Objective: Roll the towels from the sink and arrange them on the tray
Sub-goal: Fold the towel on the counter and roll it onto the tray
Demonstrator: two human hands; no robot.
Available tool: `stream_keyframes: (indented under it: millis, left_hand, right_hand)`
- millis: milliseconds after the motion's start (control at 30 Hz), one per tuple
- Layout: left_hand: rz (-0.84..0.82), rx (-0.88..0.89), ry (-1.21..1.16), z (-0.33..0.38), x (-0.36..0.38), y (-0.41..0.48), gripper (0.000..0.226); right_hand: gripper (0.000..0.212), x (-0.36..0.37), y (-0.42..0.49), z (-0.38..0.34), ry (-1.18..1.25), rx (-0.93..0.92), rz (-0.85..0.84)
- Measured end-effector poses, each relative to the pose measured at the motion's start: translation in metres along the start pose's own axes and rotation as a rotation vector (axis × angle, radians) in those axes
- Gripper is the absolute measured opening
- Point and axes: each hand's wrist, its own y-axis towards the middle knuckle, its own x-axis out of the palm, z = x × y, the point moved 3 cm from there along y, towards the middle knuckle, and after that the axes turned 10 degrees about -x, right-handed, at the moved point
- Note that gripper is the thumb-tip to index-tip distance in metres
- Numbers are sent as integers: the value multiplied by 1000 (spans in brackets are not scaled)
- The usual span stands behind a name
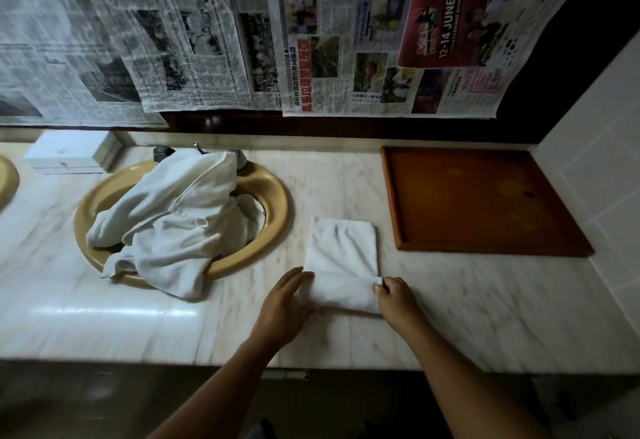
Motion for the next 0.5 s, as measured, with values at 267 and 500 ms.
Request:
stream_keyframes:
  millis: [267, 500]
  left_hand:
    - [-50, -85, -218, 2, 3, 17, 53]
    - [-52, -21, -212, 9, 2, 22, 40]
  right_hand:
    - [35, -4, 5, 0, 83, 62, -17]
    - [10, -16, -5, -7, 81, -60, 167]
